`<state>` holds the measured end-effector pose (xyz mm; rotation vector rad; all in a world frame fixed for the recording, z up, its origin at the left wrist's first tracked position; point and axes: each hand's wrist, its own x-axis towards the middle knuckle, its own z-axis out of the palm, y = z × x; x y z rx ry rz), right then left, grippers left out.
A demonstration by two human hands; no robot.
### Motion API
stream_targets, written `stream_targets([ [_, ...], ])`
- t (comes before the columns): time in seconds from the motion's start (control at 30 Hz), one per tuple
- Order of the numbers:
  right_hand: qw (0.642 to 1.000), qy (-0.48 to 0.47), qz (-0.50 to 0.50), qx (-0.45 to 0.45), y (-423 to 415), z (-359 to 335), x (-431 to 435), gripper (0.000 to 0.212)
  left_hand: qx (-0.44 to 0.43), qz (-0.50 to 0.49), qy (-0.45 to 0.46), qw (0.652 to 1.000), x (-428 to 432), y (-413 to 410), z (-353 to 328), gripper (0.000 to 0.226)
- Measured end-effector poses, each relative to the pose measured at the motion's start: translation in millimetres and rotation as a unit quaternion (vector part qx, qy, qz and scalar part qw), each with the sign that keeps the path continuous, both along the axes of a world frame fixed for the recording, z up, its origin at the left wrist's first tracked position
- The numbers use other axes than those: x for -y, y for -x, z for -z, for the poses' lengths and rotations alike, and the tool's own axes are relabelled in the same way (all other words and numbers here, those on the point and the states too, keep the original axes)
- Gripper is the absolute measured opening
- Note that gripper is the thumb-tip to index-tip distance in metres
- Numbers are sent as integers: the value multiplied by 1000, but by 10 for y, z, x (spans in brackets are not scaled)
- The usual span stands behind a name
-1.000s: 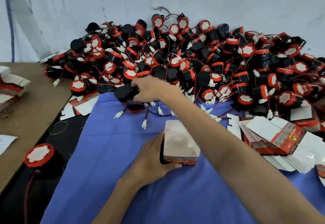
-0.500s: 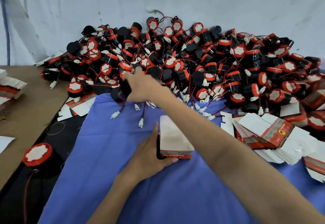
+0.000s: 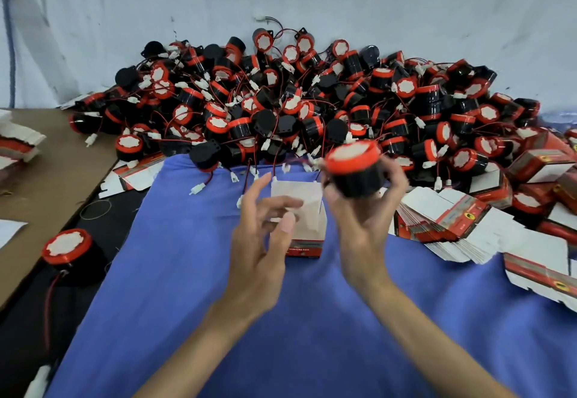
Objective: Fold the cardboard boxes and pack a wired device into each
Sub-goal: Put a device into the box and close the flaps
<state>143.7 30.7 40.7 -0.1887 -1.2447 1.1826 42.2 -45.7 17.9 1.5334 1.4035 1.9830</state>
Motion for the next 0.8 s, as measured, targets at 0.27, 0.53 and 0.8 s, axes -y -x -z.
stream_targets([
  [0.27,990,-56,-57,120,-104,507,404,52,32,90,30,995,102,-149,183,95],
  [0.53,923,215,-295,121,-166,412,357,49,124,65,93,986,67,-192,368,76],
  [0.8,864,339,-354,119,-198,413,312,45,68,112,92,987,119,-147,341,65],
])
